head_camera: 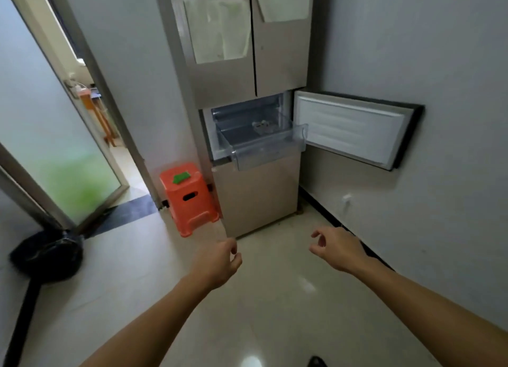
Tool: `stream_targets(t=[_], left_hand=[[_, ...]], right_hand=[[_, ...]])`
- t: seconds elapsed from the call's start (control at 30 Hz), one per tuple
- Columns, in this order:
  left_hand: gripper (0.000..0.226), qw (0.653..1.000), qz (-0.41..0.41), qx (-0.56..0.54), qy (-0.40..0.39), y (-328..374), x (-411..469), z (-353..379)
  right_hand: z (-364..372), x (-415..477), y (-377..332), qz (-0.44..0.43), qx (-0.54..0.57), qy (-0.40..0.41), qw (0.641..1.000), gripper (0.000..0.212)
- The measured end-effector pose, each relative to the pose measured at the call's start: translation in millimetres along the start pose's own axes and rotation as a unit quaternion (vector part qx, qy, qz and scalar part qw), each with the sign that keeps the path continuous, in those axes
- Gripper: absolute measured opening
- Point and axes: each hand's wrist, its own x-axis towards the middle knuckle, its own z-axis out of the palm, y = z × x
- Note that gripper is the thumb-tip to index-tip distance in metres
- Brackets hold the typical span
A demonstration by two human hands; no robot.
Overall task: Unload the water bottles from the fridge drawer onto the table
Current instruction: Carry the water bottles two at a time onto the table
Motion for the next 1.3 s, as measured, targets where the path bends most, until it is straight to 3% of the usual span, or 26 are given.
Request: stream_targets(t=[0.2, 0.33, 0.63, 0.97, 1.3], left_hand=[[0.018, 1.0, -0.002, 0.003, 0.016, 2, 139, -6], [0.019, 0.999, -0.014, -0.002, 0.03, 1, 221, -11], [0.02, 0.998, -0.055, -0.022, 0.027, -43, 361, -7], [0.019, 0.998, -0.032, -0.042, 0.029, -95, 553, -12], [0.024, 0.993, -0.112, -0.037, -0.025, -120, 646, 24]], right_hand=[[-30, 142, 30, 0.011, 0.024, -0.002, 1.0, 0.035], [-56, 237, 34, -0.026, 0.017, 0.003, 1.0, 0.036], [-58, 409, 14, -0.057, 0.03, -0.039, 0.997, 0.039], [-76, 594, -19, -0.049, 0.036, -0.014, 0.998, 0.033], [-61, 768, -10, -0.039, 0.015, -0.058, 0.997, 0.024]])
